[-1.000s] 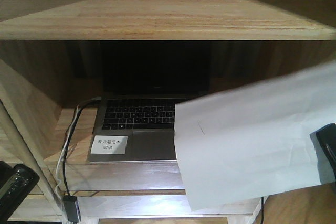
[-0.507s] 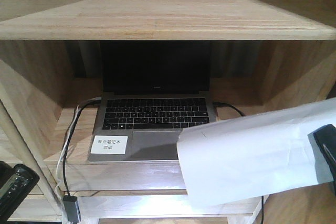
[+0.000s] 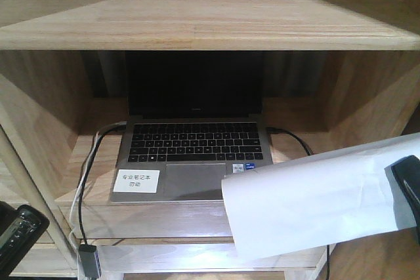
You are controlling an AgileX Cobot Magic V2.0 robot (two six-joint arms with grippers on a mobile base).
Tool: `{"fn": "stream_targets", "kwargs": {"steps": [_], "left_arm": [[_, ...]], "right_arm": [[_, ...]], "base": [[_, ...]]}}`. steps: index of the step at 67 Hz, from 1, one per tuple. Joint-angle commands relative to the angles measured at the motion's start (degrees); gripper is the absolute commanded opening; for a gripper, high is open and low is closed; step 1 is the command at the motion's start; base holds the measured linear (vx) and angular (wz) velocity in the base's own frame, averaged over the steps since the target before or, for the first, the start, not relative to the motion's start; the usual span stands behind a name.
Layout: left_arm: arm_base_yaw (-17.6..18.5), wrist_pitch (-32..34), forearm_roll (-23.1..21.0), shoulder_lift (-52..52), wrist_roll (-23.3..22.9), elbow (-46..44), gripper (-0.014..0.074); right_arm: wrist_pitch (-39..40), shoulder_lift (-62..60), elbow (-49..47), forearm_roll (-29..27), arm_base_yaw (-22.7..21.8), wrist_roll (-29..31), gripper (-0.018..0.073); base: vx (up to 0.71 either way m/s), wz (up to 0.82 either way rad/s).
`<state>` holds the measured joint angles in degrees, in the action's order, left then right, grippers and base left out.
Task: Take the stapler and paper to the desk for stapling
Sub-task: 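Pull the white paper off the shelf with the right gripper, then turn the base away from the shelf toward the desk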
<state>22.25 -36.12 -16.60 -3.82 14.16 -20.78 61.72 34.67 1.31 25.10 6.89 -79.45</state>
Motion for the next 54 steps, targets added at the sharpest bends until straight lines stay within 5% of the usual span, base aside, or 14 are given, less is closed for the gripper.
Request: {"fn": "stream_targets", "kwargs": {"steps": [1, 54], "left_arm": [[0.15, 6.95, -1.28, -0.81, -0.11, -1.71, -0.0007], [0.15, 6.95, -1.28, -0.81, -0.11, -1.71, -0.0007]], "right_arm": [[3.29, 0.11, 0.49, -1.21, 0.04, 0.36, -0.0009], [3.29, 0.11, 0.49, -1.21, 0.04, 0.36, -0.0009]], "base": [[0.0, 0.0], [-0.04, 0.03]]}}
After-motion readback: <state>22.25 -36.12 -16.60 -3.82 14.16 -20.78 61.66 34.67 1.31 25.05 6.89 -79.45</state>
